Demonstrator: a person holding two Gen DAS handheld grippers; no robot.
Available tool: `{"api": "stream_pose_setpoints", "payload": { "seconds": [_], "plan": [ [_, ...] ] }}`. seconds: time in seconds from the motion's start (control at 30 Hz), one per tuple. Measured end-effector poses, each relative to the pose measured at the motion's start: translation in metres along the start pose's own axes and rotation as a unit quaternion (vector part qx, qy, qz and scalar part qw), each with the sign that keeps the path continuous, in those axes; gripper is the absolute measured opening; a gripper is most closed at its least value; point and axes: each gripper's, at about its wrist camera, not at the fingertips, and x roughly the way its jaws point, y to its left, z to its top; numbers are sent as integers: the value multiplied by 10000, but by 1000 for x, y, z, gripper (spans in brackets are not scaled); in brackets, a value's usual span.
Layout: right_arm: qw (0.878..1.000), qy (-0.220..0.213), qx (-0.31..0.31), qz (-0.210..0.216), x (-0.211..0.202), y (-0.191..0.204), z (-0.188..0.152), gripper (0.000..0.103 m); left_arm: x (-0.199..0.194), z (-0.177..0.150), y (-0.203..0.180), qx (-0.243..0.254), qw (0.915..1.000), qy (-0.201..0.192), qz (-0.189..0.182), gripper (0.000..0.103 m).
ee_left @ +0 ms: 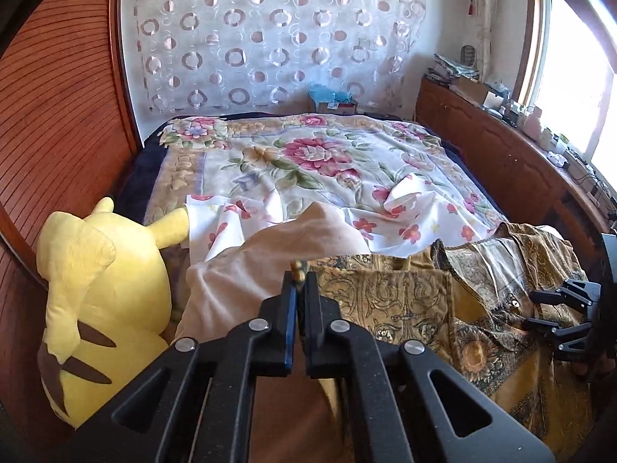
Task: Fold small clothes
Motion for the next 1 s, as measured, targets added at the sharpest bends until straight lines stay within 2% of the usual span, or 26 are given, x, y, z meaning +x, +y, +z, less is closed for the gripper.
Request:
{"api": "stream_pose_setpoints", "payload": {
  "seconds": [0.07,0.17,0.23,0.3,0.33,0.37,0.4,0.47,0.67,0.83,1.0],
  "plan": [
    [10000,1,0,-1,-1,0,-1,49,-5,-1,-3,59,10000,-46,59,6],
    [10000,3,-3,-3,-2,0,-1,49,-20,-2,-10,156,9995,-251,85,19],
    [10000,2,-2,-5,-2,0,-1,49,-33,-4,-18,239,9988,-426,76,24],
    [10000,2,-3,-5,-2,0,-1,49,-43,-7,-26,272,9982,-534,-74,41],
    [10000,3,-3,-5,-3,0,-1,49,-47,-9,-31,285,9979,-557,-170,44],
    [10000,2,-3,-7,-3,0,-1,49,-51,-11,-36,292,9976,-587,-230,56],
    [10000,3,-5,-7,-3,0,-1,49,-54,-12,-40,302,9971,-635,-275,72],
    [10000,1,-1,-3,-3,-1,-1,49,-61,-19,-50,320,9958,-750,-422,83],
    [9999,-21,138,66,-14,-6,-2,49,-47,-40,-82,416,9970,-452,-480,83],
    [9988,-403,244,-117,-59,-23,-5,49,-28,-58,-104,496,9969,-166,-587,83],
    [9951,-529,562,-623,-100,-60,-38,63,-13,-69,-124,681,9957,63,-632,83]
  ]
}}
